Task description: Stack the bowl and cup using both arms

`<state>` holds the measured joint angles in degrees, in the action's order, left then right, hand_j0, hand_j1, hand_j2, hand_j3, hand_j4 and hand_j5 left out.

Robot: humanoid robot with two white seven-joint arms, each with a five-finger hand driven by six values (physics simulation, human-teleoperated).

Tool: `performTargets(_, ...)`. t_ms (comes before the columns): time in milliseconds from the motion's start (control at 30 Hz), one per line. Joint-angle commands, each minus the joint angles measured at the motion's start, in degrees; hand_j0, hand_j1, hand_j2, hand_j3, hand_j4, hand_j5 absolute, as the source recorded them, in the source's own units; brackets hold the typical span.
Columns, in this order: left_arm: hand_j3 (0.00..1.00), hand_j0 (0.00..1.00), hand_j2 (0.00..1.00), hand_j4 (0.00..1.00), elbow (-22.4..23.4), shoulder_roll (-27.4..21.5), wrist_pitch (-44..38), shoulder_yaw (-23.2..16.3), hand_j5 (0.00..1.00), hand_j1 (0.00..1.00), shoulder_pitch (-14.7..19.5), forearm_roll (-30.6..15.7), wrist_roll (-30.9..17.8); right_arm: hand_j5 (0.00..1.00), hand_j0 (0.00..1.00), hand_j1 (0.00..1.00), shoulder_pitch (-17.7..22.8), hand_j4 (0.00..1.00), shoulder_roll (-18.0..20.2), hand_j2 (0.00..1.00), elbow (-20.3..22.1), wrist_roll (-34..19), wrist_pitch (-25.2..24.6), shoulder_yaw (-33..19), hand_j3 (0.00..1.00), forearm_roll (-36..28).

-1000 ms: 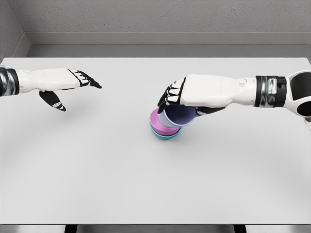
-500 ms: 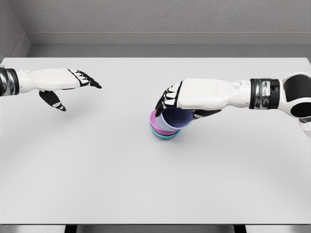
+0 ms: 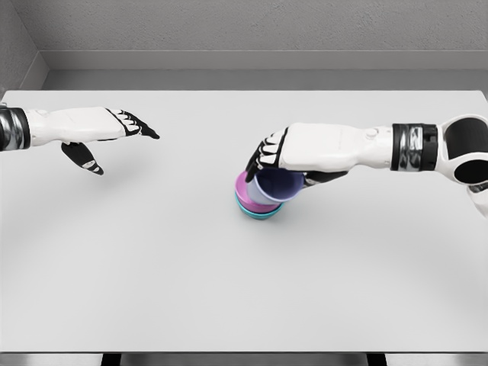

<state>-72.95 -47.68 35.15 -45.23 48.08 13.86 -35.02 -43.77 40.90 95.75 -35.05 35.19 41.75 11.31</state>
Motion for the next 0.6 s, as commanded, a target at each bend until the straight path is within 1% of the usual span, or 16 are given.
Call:
performTargets(0,1.0,1.0,1.0,1.0,0.0,0.0,-0.1,0.0,1.0,1.0,0.0,-0.3,0.0,0.57,0.57,0.57,0.0,0.57,-0.5,0.57,-0.4,0.1,-0.2,0.0,0.57,-0.1)
performTargets(133,1.0,1.0,1.0,1.0,0.0,0.0,-0.1,0.0,1.0,1.0,0.0,-0.3,0.0,0.57,0.57,0.57,0.0,0.57,-1.8,0.57,-1.5,0.1,-0.2,0.1,0.57,0.6)
performTargets(433,1.0,1.0,1.0,1.0,0.0,0.0,-0.1,0.0,1.0,1.0,0.0,-0.3,0.0,0.57,0.57,0.57,-0.1,0.57,-1.9,0.57,-1.7,0.1,-0.2,0.1,0.57,0.6)
performTargets(567,1.0,1.0,1.0,1.0,0.1,0.0,-0.1,0.0,1.0,1.0,0.0,-0.3,0.0,0.57,0.57,0.57,-0.1,0.57,-2.0,0.57,-2.5,0.1,-0.2,0.1,0.57,0.6)
